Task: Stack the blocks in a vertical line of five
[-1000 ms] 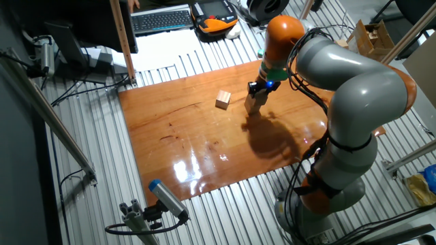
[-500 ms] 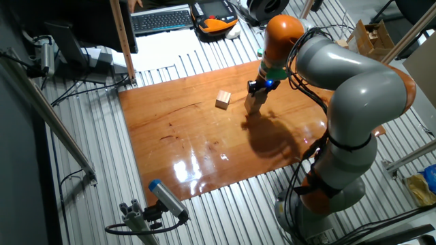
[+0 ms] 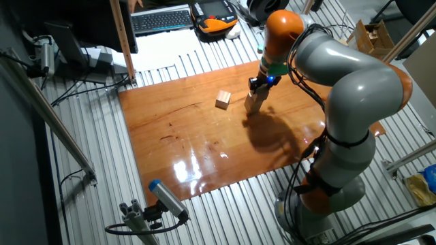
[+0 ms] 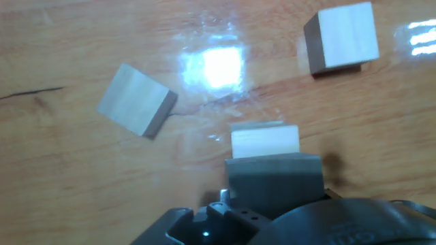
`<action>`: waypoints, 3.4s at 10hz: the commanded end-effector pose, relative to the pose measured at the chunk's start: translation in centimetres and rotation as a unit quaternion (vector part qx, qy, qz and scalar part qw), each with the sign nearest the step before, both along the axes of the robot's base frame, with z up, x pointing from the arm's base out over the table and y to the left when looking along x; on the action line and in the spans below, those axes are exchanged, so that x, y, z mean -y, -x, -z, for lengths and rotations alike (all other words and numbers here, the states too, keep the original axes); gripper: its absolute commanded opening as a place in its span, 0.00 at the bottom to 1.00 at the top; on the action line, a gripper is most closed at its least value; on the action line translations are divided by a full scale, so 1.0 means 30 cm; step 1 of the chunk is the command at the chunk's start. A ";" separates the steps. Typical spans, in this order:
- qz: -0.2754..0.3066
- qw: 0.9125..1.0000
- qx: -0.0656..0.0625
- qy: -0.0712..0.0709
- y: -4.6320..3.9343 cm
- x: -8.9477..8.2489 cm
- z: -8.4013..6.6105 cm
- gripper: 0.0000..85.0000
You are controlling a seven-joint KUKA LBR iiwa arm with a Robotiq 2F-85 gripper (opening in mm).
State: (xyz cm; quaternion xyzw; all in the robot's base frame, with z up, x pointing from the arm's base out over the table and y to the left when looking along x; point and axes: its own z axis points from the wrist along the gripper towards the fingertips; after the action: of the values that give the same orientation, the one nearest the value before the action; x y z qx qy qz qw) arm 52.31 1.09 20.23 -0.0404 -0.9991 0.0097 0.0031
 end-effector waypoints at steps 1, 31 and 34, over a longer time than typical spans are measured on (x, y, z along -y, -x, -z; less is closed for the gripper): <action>0.000 1.000 0.000 0.002 -0.006 -0.005 0.001 0.00; -0.001 1.000 0.011 0.010 -0.041 0.023 0.061 0.20; -0.002 1.000 0.012 0.015 -0.040 0.019 0.065 0.20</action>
State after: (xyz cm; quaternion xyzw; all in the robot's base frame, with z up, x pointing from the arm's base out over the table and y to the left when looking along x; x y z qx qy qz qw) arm 53.49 0.54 18.26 -0.0389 -0.9989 0.0240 -0.0095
